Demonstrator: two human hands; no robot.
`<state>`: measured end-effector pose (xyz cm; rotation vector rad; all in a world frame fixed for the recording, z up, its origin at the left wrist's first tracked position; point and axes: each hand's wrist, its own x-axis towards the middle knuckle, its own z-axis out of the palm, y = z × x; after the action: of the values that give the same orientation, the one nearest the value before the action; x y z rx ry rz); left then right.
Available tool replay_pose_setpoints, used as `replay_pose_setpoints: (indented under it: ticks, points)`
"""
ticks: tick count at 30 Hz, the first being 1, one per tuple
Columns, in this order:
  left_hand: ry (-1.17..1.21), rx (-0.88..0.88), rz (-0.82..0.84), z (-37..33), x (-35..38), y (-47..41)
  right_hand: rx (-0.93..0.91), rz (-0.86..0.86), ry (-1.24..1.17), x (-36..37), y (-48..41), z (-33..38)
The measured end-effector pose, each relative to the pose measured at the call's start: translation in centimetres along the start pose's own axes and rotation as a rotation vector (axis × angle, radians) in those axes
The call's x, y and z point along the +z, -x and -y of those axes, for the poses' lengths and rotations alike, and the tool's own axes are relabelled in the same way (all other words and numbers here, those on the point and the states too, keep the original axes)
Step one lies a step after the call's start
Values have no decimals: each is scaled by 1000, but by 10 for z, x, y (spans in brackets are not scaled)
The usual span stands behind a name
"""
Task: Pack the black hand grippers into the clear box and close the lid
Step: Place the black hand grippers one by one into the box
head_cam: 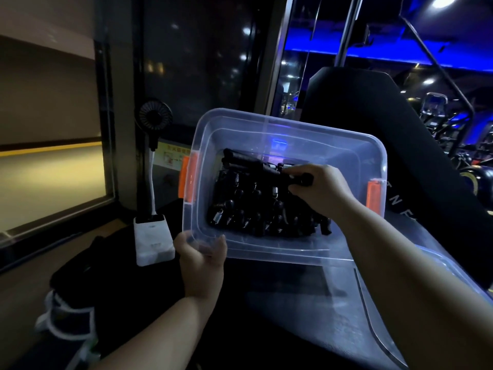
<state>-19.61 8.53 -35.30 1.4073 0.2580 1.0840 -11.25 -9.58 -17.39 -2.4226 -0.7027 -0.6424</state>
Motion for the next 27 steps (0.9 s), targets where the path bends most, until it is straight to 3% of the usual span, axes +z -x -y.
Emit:
replay_pose_setpoints:
  ticks: [7,16,27]
  points:
    - [2,-45,-14,-3,-1,-2,-44,-138,24,18,-32,11]
    - [174,-68,49,-3,1,-2,-105,-175,64,49,-66,16]
    - [-26,20,-10,11,-2,-4,-98,-111,-5,81,-96,12]
